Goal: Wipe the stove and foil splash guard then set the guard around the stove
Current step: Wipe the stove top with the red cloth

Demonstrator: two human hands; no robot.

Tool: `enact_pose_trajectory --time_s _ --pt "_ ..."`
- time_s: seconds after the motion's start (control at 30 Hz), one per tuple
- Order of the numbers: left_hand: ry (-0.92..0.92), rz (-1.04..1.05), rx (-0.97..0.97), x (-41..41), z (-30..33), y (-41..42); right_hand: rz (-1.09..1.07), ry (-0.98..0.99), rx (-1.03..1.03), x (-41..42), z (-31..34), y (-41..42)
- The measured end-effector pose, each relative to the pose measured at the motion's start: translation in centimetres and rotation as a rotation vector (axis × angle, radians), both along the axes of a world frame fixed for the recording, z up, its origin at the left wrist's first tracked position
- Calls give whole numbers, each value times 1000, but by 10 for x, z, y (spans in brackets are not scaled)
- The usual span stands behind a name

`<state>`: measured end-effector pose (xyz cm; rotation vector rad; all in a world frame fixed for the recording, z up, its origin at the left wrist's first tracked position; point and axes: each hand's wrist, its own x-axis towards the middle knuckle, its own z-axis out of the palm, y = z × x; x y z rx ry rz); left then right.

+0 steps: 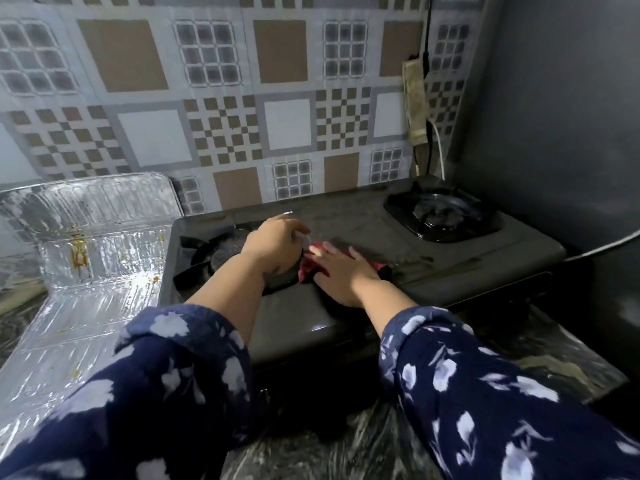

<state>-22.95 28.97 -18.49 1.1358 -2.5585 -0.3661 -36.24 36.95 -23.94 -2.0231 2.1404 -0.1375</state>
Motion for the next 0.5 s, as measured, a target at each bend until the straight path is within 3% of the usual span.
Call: enact_pose_trajectory --time_s 0.13,0.5 --pt "-51 -40 18 -42 1 11 18 -57 -86 -21 -5 42" --pt "-161 -245 172 -140 -11 46 -398 -66 -186 -121 -10 112"
